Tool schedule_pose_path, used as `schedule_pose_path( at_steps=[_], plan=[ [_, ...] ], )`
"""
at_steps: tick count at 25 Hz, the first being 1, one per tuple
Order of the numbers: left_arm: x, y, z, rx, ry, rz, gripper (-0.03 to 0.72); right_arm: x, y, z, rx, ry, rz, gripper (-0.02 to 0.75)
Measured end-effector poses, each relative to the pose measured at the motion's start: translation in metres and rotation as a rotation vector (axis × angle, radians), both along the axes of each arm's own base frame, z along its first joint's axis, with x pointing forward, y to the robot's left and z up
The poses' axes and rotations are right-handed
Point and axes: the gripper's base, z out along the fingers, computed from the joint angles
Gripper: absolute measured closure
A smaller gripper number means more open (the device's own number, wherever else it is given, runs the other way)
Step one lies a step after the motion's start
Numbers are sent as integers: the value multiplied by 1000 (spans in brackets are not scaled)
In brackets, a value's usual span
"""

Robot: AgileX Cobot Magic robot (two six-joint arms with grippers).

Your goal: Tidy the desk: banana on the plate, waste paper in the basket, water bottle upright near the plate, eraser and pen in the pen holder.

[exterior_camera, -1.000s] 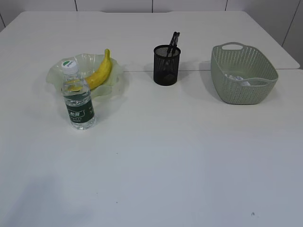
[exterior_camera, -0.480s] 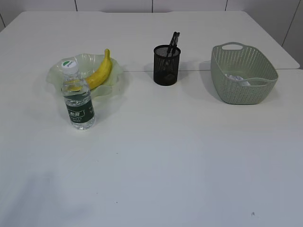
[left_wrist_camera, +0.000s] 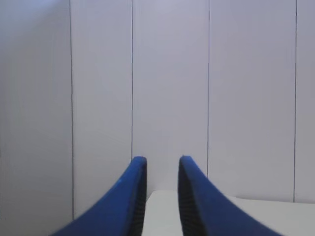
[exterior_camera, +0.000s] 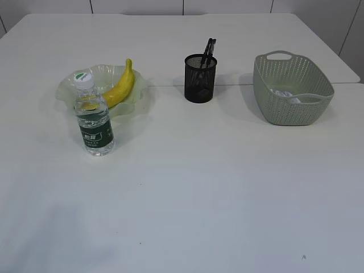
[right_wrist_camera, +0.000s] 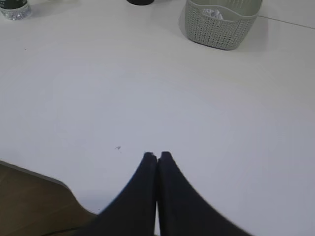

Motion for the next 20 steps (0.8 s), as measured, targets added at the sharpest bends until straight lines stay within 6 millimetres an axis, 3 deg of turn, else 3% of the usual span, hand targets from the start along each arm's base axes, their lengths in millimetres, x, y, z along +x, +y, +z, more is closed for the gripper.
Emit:
schedule_pose_path(
  at_steps=[13, 20],
  plan=[
    [1, -21, 5, 104, -46, -203, 544, 0, 0, 0, 0, 0, 0, 748],
    [5, -22, -3, 51, -25, -236, 544, 0, 0, 0, 0, 0, 0, 748]
  ],
)
